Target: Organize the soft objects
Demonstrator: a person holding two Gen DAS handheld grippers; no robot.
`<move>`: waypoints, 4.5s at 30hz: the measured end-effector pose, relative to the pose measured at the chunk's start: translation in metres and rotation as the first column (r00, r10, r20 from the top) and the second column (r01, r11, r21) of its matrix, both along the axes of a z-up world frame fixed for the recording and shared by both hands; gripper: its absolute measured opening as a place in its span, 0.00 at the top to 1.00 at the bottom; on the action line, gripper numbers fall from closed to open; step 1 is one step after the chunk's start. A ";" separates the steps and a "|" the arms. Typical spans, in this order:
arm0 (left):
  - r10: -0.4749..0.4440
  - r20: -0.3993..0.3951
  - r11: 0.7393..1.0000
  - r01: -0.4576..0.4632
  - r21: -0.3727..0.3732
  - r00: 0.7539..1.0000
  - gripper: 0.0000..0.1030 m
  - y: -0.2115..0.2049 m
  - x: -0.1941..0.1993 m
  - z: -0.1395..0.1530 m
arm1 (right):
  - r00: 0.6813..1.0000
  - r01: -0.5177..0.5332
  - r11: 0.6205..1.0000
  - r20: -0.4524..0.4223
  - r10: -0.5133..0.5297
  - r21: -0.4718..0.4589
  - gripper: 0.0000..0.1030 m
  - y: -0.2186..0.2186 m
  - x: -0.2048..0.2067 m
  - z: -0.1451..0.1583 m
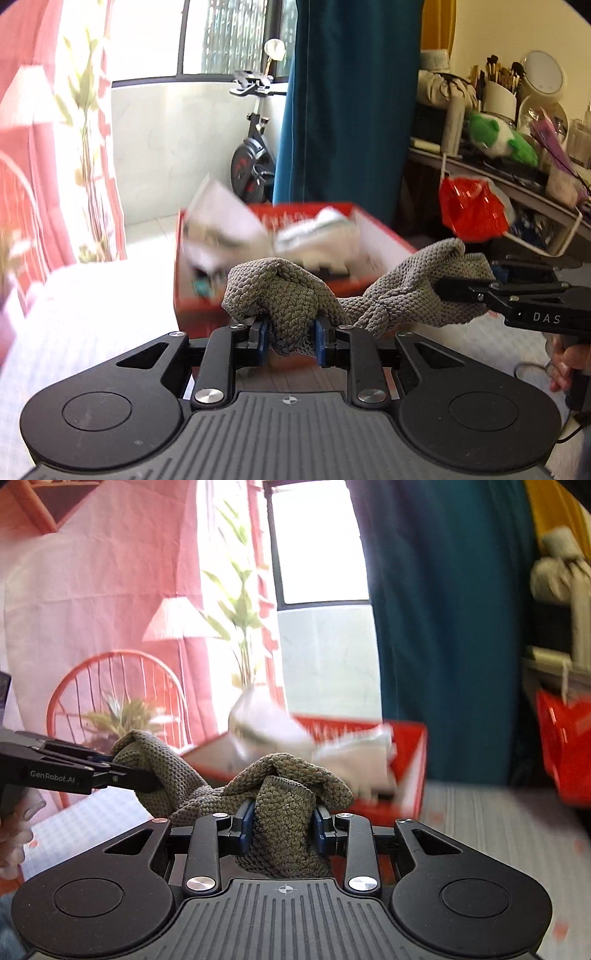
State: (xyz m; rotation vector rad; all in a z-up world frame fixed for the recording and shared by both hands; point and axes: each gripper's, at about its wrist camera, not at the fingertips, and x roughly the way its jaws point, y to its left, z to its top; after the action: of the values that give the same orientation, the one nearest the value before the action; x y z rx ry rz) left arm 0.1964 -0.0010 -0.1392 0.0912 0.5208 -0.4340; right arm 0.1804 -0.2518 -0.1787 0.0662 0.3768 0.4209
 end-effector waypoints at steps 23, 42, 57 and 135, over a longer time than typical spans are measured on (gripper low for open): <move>0.072 -0.268 0.996 -0.052 0.079 0.961 0.76 -0.027 0.137 -0.038 | 0.911 0.057 0.993 -0.401 -0.095 -0.105 0.72 0.013 0.160 -0.017; 0.097 -0.212 0.988 -0.067 0.142 0.972 0.12 -0.027 0.124 -0.028 | 0.894 0.118 0.991 -0.427 -0.136 -0.070 0.50 0.002 0.155 -0.024; 0.145 -0.192 0.980 -0.115 0.160 0.971 0.00 -0.028 0.105 -0.019 | 0.907 0.168 0.980 -0.372 -0.197 -0.108 0.01 -0.009 0.133 -0.002; 0.311 0.221 0.945 -0.326 0.031 0.924 0.00 -0.009 -0.161 0.148 | 0.944 0.329 0.944 0.020 -0.329 -0.009 0.00 -0.007 -0.136 0.167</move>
State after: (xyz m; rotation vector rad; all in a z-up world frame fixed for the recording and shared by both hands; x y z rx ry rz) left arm 0.0349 -0.0096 0.0090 0.1145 0.3291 -0.0848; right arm 0.0440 -0.2591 -0.0121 0.1117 0.3424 0.0883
